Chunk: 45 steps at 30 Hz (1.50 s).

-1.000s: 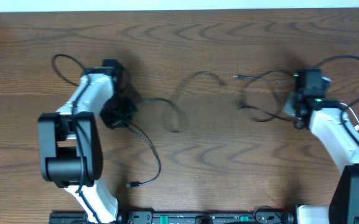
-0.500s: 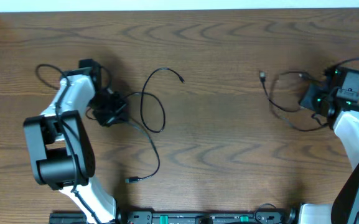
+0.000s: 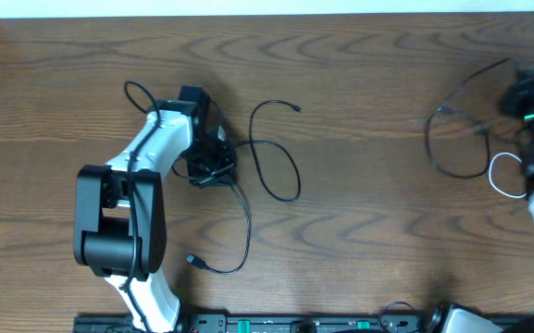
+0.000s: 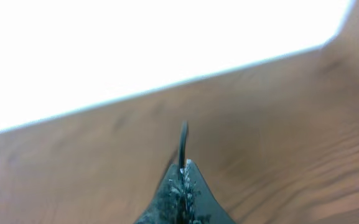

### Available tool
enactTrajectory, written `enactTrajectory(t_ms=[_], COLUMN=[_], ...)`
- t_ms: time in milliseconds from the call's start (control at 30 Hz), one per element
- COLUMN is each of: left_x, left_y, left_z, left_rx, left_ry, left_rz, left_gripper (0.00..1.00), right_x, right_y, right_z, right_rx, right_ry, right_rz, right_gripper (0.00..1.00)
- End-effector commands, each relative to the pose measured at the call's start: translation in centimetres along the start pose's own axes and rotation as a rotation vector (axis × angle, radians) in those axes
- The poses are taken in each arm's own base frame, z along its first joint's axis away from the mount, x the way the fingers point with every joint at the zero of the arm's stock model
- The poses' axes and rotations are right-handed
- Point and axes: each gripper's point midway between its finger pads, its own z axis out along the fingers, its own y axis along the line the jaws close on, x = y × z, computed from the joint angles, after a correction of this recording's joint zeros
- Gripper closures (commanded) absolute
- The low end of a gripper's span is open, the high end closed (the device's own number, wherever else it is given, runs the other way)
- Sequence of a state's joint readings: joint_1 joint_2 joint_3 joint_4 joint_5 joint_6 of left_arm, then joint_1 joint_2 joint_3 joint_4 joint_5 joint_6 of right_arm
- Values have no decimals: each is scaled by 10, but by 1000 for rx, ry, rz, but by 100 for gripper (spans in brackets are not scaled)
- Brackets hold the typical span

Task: Untangle cables

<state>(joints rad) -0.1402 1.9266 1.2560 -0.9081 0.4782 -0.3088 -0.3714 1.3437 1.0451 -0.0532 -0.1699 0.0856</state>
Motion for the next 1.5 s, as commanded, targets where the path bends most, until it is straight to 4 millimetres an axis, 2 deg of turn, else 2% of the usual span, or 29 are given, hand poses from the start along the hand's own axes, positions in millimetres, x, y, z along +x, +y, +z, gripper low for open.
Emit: enactTrajectory(t_ms=[0,100,267,333,400,567,633,833,933,1000,1100,1133,1167,1200,1233,1367,1467], left_x=[2,4,8,8,7,6,6,6,6,6,6,6,6,6,6,6,6], left_y=[-7,-12,-16,-17,-18,-19,-19,-19,-19,-19,-19,-19,-19,-19,-19,-19,-19], left_z=[6,9,12,12,12,13,13,13,13,13,13,13,13,13,13,13,13], left_rx=[3,-3,-7,-7,-6,-3,-3,-3,-3,-3,-3,-3,-3,-3,-3,-3,-3], left_ry=[17,18,25,25,21,14,16,16,16,16,16,16,16,16,16,15,15], left_rz=[41,59,77,81,85,90,89,89,89,89,89,89,89,89,89,88,88], left_gripper=[93,93,93,93,93,92,93,93,93,92,93,93,93,92,93,93,92], right_x=[-34,-28,12,28,40,59,70,124,145,159,178,183,188,191,193,182,153], right_y=[-43,-74,-130,-141,-137,-98,-89,-110,-115,-117,-121,-122,-122,-122,-122,-123,-131], right_z=[-24,-32,-40,-40,-34,-12,-7,7,19,24,33,35,37,38,39,42,36], right_rx=[186,278,457,475,416,168,130,237,241,242,243,243,245,245,246,243,254], right_ry=[-91,-66,67,119,164,232,272,435,485,519,558,568,578,585,588,542,459], right_rz=[-9,16,102,132,154,194,205,229,242,251,262,266,272,282,293,313,304], right_gripper=[99,99,99,99,98,73,66,59,52,51,52,56,64,78,99,99,99])
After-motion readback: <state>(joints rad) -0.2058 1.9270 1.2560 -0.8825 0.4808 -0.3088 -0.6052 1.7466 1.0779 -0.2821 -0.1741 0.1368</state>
